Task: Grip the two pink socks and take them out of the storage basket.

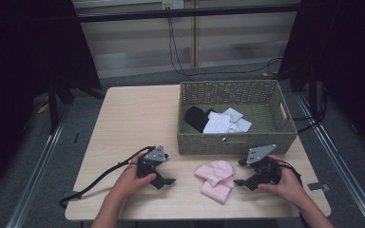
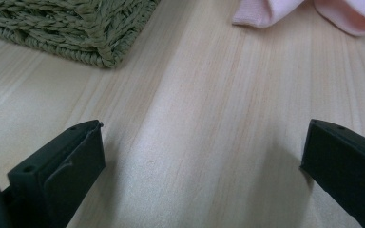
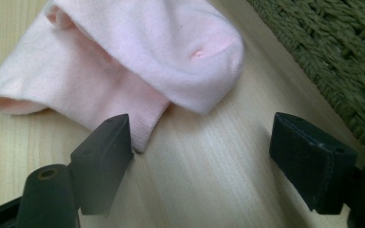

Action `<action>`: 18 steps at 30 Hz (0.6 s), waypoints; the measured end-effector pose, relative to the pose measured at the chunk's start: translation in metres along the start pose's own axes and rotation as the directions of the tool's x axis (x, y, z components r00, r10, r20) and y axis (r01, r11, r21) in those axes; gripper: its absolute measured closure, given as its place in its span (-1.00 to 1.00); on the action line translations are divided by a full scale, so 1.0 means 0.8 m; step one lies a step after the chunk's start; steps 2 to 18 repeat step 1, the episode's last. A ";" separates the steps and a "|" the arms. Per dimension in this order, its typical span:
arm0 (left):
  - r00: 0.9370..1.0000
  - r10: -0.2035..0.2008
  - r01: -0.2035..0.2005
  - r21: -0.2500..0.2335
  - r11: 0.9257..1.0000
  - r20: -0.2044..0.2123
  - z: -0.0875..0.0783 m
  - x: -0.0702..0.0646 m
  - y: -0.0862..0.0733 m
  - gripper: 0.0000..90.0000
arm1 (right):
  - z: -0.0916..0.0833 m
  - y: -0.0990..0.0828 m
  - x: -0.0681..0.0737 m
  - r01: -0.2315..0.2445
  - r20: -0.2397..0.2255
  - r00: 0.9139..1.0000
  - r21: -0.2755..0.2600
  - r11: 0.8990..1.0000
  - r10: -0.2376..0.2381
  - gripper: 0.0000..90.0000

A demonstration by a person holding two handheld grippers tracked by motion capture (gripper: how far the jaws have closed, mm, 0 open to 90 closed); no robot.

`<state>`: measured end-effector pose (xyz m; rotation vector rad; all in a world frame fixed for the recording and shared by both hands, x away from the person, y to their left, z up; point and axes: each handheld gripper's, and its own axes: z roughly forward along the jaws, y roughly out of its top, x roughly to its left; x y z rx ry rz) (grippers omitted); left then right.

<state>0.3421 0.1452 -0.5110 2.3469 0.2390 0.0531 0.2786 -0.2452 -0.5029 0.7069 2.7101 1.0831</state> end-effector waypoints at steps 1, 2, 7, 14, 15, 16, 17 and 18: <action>1.000 0.000 0.000 0.000 1.000 0.000 0.000 0.000 0.000 -1.00 | -0.001 0.001 0.000 0.003 0.000 1.000 0.008 1.000 -0.003 -0.51; 1.000 0.000 0.000 0.000 1.000 0.000 0.000 0.000 0.000 -1.00 | -0.001 0.001 0.000 0.003 0.000 1.000 0.008 1.000 -0.003 -0.51; 1.000 0.000 0.000 0.000 1.000 0.000 0.000 0.000 0.000 -1.00 | -0.001 0.001 0.000 0.003 0.000 1.000 0.008 1.000 -0.003 -0.51; 1.000 0.000 0.000 0.000 1.000 0.000 0.000 0.000 0.000 -1.00 | -0.001 0.001 0.000 0.003 0.000 1.000 0.008 1.000 -0.003 -0.51; 1.000 0.000 0.000 0.000 1.000 0.000 0.000 0.000 0.000 -1.00 | -0.001 0.001 0.000 0.003 0.000 1.000 0.008 1.000 -0.003 -0.51; 1.000 0.000 0.000 0.000 1.000 0.000 0.000 0.000 0.000 -1.00 | -0.001 0.001 0.000 0.003 0.000 1.000 0.008 1.000 -0.003 -0.51; 1.000 0.000 0.000 0.000 1.000 0.000 0.000 0.000 0.000 -1.00 | -0.001 0.001 0.000 0.003 0.000 1.000 0.008 1.000 -0.003 -0.51; 1.000 0.000 0.000 0.000 1.000 0.000 0.000 0.000 0.000 -1.00 | -0.001 0.001 0.000 0.003 0.000 1.000 0.008 1.000 -0.003 -0.51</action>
